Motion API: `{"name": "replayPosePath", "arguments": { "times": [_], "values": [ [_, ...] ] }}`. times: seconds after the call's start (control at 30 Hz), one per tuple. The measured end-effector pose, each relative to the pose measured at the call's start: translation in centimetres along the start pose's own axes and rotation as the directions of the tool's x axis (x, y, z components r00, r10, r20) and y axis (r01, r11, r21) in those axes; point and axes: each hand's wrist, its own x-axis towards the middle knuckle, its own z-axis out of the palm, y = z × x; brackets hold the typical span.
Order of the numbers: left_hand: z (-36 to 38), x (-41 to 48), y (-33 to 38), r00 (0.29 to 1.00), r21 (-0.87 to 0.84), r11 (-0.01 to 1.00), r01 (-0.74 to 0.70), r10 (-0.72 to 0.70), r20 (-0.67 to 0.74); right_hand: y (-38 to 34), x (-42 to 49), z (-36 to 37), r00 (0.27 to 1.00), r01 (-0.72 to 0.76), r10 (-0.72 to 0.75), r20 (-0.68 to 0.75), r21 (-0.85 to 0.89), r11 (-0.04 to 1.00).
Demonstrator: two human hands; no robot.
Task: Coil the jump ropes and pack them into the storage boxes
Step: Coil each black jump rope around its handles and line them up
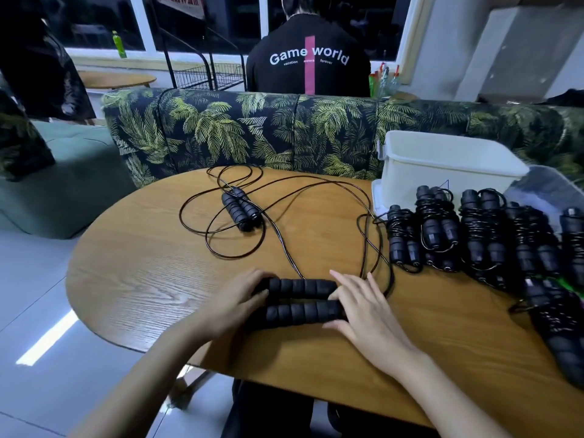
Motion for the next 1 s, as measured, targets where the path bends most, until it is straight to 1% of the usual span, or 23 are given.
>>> {"name": "replayPosePath", "arguments": {
  "times": [0.03,0.07,0.1,0.17,0.2,0.23,0.3,0.33,0.4,0.47,0.5,0.57,0.63,0.7,0.83,0.87,0.93,0.97,1.0],
  "values": [
    [-0.1,-0.7,0.1,0.999,0.006,0.999,0.036,-0.036,0.041,-0.4,-0.3,0.3,1.000,0.007,-0.007,-0.015,-0.033,0.999],
    [0.0,-1.3,0.3,0.997,0.064,0.997,0.043,-0.048,0.067,-0.7,-0.5,0.4,1.000,0.011,-0.012,-0.023,-0.035,0.999],
    [0.2,-1.7,0.7,0.997,0.170,0.985,0.009,-0.022,0.076,-0.8,-0.7,0.4,1.000,0.021,-0.021,-0.021,-0.011,1.000],
    [1.1,-1.9,0.8,0.996,0.378,0.921,-0.088,0.077,0.045,-0.4,-0.7,0.1,1.000,0.012,-0.011,-0.006,0.117,0.993],
    [1.6,-1.9,0.7,0.994,0.415,0.904,-0.103,0.109,0.009,0.0,-0.8,-0.2,1.000,-0.019,0.015,0.024,0.157,0.987],
    [1.9,-1.8,0.5,0.994,0.403,0.912,-0.082,0.104,-0.033,0.5,-0.8,-0.7,1.000,-0.031,0.031,-0.002,0.147,0.989],
    [2.2,-1.8,-0.1,0.990,0.316,0.948,-0.026,0.068,-0.122,2.1,-1.0,-1.3,0.989,-0.064,0.075,-0.131,0.080,0.995],
    [2.1,-1.8,-0.5,0.986,0.277,0.961,-0.014,0.059,-0.155,2.9,-1.1,-1.5,0.982,-0.092,0.101,-0.162,0.062,0.994],
    [1.7,-1.8,-1.3,0.975,0.194,0.981,0.003,0.041,-0.218,4.3,-1.2,-1.7,0.985,-0.113,0.119,-0.124,0.055,0.992],
    [1.4,-1.4,-1.5,0.966,0.125,0.992,0.003,0.029,-0.257,5.1,-0.8,-1.6,0.994,-0.090,0.093,-0.054,0.054,0.994],
    [1.2,-1.2,-1.5,0.962,0.093,0.996,0.006,0.020,-0.273,5.1,-0.4,-1.7,0.997,-0.061,0.063,-0.048,0.045,0.997],
    [0.9,-0.9,-1.2,0.949,0.009,1.000,0.005,-0.002,-0.316,4.9,1.1,-1.6,0.997,0.024,-0.027,-0.068,-0.046,0.999],
    [0.8,-0.7,-1.2,0.933,-0.068,0.998,0.007,-0.031,-0.358,4.6,3.3,-1.1,0.994,0.071,-0.082,-0.074,-0.137,0.988],
    [0.5,-0.5,-1.6,0.926,-0.090,0.996,0.025,-0.056,-0.373,4.8,6.1,-0.1,0.993,0.063,-0.080,-0.088,-0.179,0.982],
    [-0.5,-0.6,-2.4,0.907,-0.083,0.996,0.037,-0.069,-0.414,5.0,11.8,0.6,0.988,-0.097,0.070,-0.141,-0.190,0.977],
    [-0.7,-0.6,-2.7,0.896,-0.093,0.995,0.042,-0.079,-0.438,4.8,12.9,0.3,0.981,-0.099,0.063,-0.184,-0.192,0.976],
    [-1.1,-0.8,-3.2,0.868,-0.114,0.993,0.036,-0.088,-0.489,4.5,14.8,-0.3,0.951,-0.059,-0.002,-0.308,-0.188,0.980],
    [-1.2,-0.9,-3.5,0.858,-0.107,0.994,0.022,-0.074,-0.509,4.4,15.4,-0.5,0.938,-0.017,-0.047,-0.344,-0.180,0.983],
    [-1.4,-1.0,-3.7,0.855,-0.096,0.995,0.010,-0.059,-0.515,4.4,15.9,-0.4,0.938,0.030,-0.087,-0.337,-0.172,0.985]
  ]
}}
